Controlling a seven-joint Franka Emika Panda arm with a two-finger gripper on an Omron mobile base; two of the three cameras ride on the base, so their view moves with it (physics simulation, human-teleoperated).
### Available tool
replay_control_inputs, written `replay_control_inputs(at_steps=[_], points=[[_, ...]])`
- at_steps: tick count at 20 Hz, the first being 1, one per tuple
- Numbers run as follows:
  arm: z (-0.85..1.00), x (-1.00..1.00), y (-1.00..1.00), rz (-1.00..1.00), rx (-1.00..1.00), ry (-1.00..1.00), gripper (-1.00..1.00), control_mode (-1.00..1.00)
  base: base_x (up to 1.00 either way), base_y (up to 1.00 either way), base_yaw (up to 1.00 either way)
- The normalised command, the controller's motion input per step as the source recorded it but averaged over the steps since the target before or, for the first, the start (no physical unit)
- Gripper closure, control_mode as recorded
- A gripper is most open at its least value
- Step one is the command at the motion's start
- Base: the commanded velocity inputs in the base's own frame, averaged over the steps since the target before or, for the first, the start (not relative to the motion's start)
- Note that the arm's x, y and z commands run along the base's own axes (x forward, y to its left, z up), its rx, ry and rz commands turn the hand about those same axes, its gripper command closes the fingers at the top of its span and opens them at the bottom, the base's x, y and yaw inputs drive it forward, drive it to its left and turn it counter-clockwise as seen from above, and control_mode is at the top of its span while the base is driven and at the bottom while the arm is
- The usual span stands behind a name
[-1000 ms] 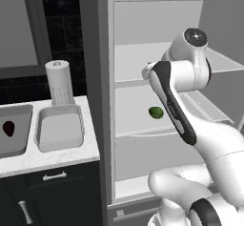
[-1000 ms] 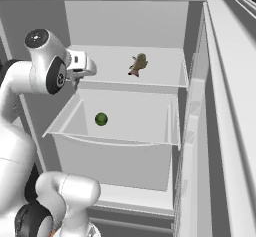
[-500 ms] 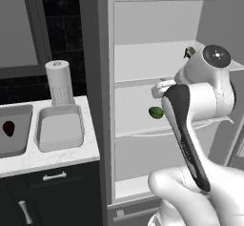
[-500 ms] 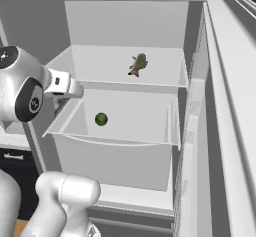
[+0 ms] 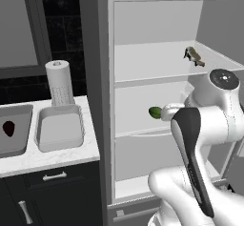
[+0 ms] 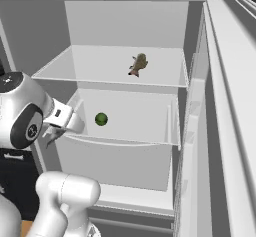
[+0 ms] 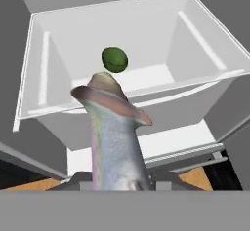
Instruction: Place one avocado and one fish in each tupperware on the nearby counter, to pack two identical lunches.
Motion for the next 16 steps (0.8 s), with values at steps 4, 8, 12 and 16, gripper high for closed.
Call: replay_control_inputs(at_steps=[4, 8, 12, 16], points=[[-0.6, 0.0, -0.6, -0.11, 0.23, 0.2, 1.0, -1.0, 0.0, 0.0, 0.0], [-0.35, 0.0, -0.01, -0.05, 0.01, 0.14, 1.0, -1.0, 0.0, 0.0, 0.0], [-0.01, 0.0, 0.09, 0.0, 0.0, 0.01, 1.0, -1.0, 0.0, 0.0, 0.0], [0.0, -0.01, 0.08, 0.0, 0.0, 0.0, 1.0, -1.0, 0.0, 0.0, 0.0]])
